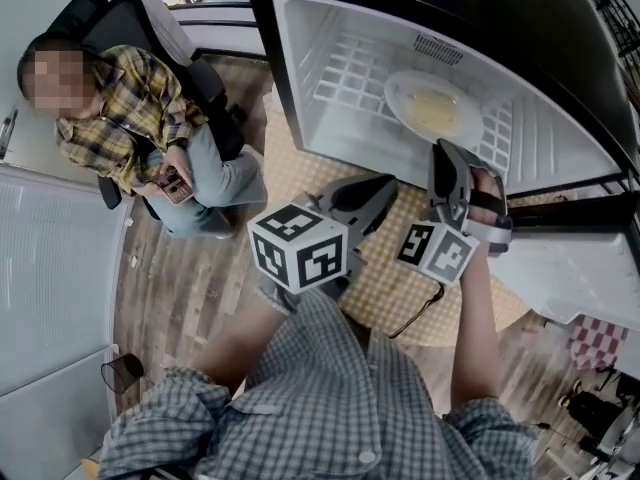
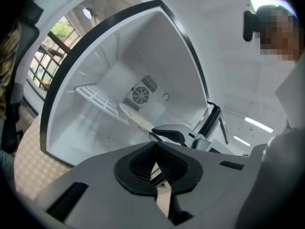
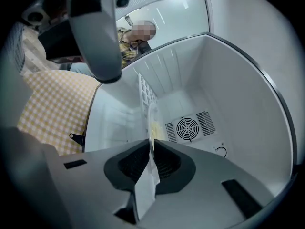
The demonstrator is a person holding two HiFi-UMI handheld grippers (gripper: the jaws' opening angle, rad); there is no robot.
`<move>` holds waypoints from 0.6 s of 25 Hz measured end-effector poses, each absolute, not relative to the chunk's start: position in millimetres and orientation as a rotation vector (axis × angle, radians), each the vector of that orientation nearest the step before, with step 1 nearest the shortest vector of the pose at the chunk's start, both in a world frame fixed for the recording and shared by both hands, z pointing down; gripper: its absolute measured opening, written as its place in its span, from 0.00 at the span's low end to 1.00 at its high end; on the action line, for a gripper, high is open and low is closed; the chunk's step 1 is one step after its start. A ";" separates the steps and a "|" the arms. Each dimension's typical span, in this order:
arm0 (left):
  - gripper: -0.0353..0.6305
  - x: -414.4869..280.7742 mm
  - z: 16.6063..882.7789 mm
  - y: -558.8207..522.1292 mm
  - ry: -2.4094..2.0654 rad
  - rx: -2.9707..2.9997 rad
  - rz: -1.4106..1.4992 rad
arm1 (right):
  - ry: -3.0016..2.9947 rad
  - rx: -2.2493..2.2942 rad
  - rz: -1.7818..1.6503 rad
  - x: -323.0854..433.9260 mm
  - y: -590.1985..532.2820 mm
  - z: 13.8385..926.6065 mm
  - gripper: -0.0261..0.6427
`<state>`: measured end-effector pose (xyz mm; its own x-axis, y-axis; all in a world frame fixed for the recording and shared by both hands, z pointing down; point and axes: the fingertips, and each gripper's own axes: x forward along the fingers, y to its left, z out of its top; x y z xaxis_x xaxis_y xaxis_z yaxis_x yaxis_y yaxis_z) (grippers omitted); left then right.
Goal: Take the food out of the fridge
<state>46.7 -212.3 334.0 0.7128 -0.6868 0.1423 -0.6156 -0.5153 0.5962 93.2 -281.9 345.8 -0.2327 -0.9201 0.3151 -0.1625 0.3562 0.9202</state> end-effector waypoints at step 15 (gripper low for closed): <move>0.19 62.0 339.1 -267.8 -0.865 2.002 -0.427 | -2.465 1.400 -0.112 100.0 -255.7 324.1 0.19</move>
<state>62.0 -267.8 339.1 0.6974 -0.7160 0.0317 -0.4104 -0.3627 0.8367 100.0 -255.7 324.1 -0.4785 -0.8494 0.2224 -0.8258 0.5214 0.2149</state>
